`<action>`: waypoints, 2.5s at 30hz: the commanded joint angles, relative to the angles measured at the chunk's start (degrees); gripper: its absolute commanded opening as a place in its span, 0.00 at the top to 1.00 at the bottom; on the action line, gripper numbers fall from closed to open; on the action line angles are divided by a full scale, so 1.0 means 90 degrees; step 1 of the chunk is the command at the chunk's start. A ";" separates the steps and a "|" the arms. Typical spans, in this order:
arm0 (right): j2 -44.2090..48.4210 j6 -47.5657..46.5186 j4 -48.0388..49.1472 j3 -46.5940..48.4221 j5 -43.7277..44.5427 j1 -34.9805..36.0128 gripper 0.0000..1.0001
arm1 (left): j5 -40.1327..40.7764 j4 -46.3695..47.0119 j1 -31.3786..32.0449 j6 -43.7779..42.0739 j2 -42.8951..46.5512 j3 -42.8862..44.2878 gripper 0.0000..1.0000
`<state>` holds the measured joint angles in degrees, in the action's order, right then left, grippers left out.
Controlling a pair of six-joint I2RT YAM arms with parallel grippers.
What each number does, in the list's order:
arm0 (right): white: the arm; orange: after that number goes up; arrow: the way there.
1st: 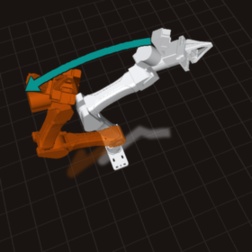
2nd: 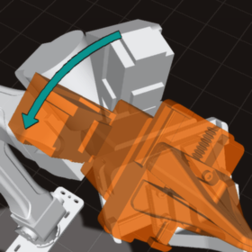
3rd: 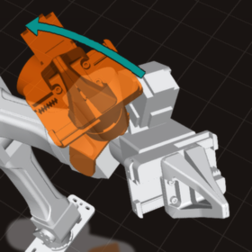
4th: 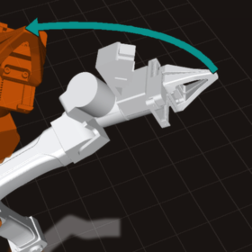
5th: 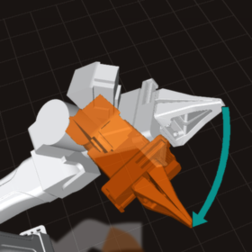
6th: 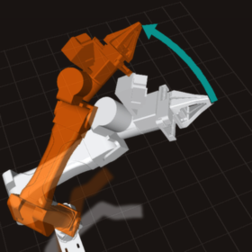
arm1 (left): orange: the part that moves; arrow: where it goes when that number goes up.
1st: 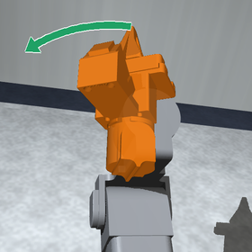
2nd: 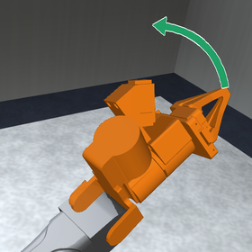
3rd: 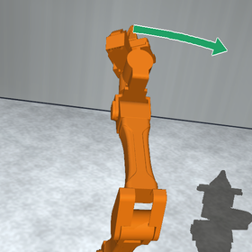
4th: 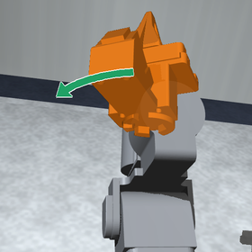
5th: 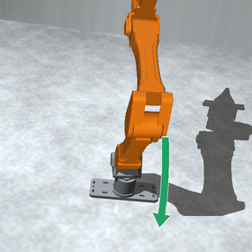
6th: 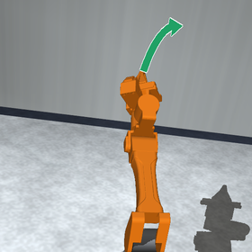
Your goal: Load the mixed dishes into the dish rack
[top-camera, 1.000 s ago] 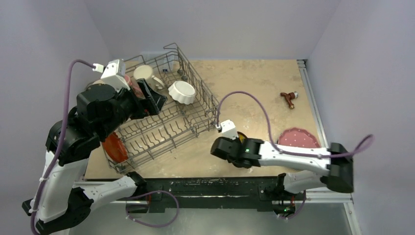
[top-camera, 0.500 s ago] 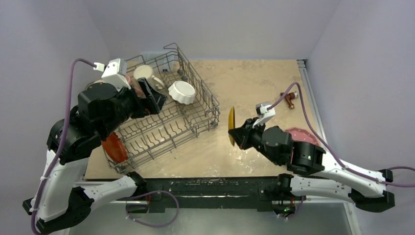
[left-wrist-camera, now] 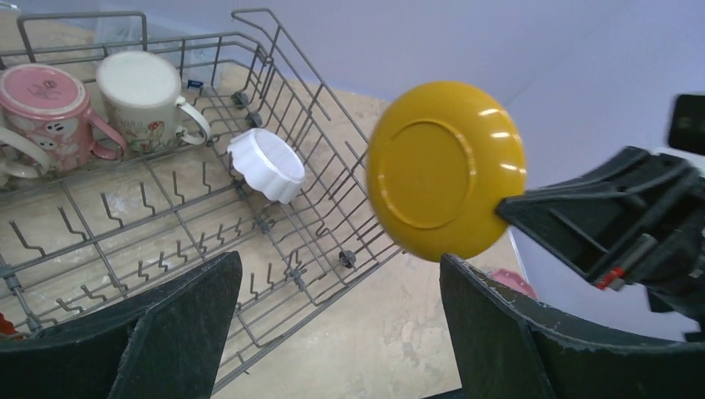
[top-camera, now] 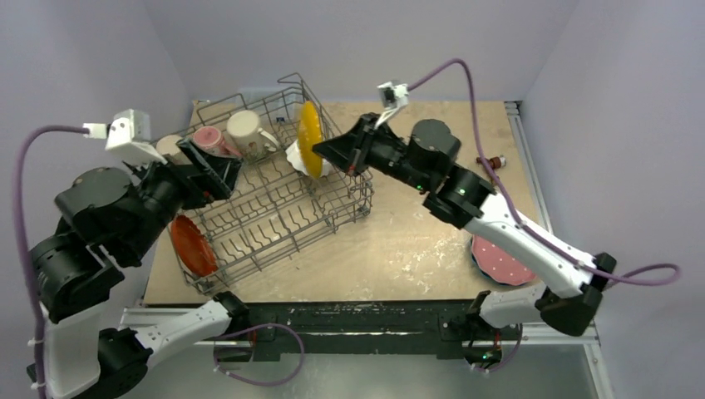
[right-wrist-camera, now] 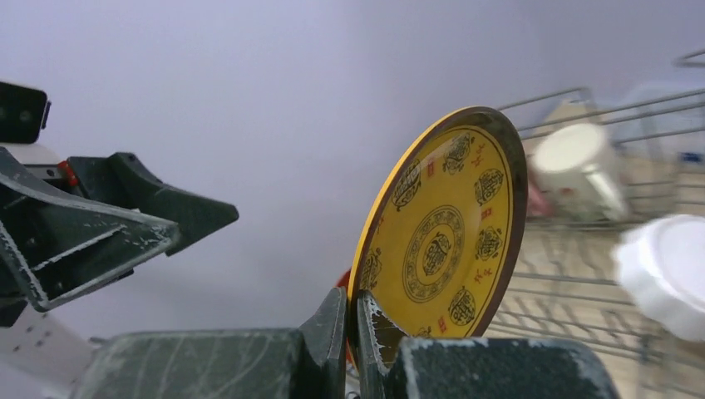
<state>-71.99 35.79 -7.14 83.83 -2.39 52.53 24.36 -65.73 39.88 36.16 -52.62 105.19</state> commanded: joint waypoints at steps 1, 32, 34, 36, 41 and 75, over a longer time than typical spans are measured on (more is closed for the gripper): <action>-0.1006 0.0831 0.1846 0.0445 -0.2079 0.0076 1.00 | 0.0133 0.0195 0.0003 -0.0341 0.0364 0.0172 0.12; -0.5127 0.1954 0.2592 0.2778 -0.1510 0.1780 1.00 | -0.0128 -0.1593 0.0005 0.0709 0.1003 0.0903 0.13; -0.5271 0.1951 0.2494 0.2905 -0.1523 0.1780 1.00 | -0.0155 -0.1604 0.0005 0.0723 0.0992 0.0901 0.13; -0.5434 0.1951 0.2441 0.3030 -0.1569 0.1780 1.00 | -0.0181 -0.1602 0.0009 0.0728 0.0993 0.0910 0.14; -0.5677 0.1880 0.2262 0.3281 -0.1493 0.1776 1.00 | -0.0168 -0.1621 0.0004 0.0749 0.1003 0.0920 0.14; -0.7067 0.1172 -0.0146 0.4953 -0.0805 0.1963 0.67 | -0.0285 -0.1516 0.0007 0.0962 0.0883 0.0779 0.16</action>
<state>-135.63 48.36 -7.79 124.38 -9.61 69.71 22.50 -80.66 39.88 44.03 -43.55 112.38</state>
